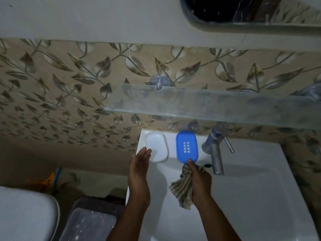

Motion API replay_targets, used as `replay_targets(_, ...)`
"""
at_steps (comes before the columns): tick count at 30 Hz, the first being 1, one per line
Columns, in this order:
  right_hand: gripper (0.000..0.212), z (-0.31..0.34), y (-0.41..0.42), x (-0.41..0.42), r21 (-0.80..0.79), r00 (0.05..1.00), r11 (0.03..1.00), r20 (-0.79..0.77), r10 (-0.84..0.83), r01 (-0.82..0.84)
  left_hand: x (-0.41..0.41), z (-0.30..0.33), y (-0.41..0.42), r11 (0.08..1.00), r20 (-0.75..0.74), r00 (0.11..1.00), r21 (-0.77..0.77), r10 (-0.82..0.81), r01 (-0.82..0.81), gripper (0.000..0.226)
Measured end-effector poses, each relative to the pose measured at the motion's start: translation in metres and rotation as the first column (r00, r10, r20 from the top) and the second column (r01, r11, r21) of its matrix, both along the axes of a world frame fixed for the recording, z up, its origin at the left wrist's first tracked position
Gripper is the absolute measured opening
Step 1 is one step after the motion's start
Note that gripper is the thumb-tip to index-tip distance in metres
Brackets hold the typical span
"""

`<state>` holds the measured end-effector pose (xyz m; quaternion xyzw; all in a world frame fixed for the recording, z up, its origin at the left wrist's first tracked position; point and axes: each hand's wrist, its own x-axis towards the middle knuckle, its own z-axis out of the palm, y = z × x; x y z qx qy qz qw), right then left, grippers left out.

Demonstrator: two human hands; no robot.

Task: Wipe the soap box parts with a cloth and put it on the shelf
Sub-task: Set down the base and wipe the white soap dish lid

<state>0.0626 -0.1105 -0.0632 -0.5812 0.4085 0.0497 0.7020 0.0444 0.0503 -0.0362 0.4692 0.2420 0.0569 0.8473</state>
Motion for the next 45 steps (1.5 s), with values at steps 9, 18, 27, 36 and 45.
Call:
replay_targets(9, 0.045, -0.007, 0.001, -0.016, 0.024, 0.997, 1.000, -0.077, 0.021, -0.019, 0.003, 0.007, -0.005, 1.000, -0.041, 0.999, -0.021, 0.001, -0.002, 0.044)
replay_targets(18, 0.028, 0.058, -0.005, -0.055, -0.016, 0.919, 0.962, 0.291, 0.264, -0.271, -0.030, 0.029, -0.035, 0.787, -0.154, 0.782, 0.040, -0.604, 0.616, 0.037)
replay_targets(27, 0.024, 0.076, -0.070, -0.087, -0.481, 0.921, 0.870, 0.280, 0.272, -0.111, -0.047, 0.045, -0.104, 0.769, -0.159, 0.922, 0.511, -0.354, 0.384, 0.030)
replay_targets(36, 0.027, 0.077, -0.129, -0.090, -0.324, 0.945, 0.945, 0.289, 0.153, -0.054, -0.044, 0.064, -0.183, 0.638, -0.099, 0.895, 0.668, -0.434, 0.383, 0.029)
replay_targets(45, 0.041, 0.067, -0.175, -0.093, -0.360, 0.860, 0.896, 0.334, 0.385, -0.261, -0.039, 0.063, -0.219, 0.775, -0.054, 0.788, 0.152, -0.613, 0.614, 0.048)
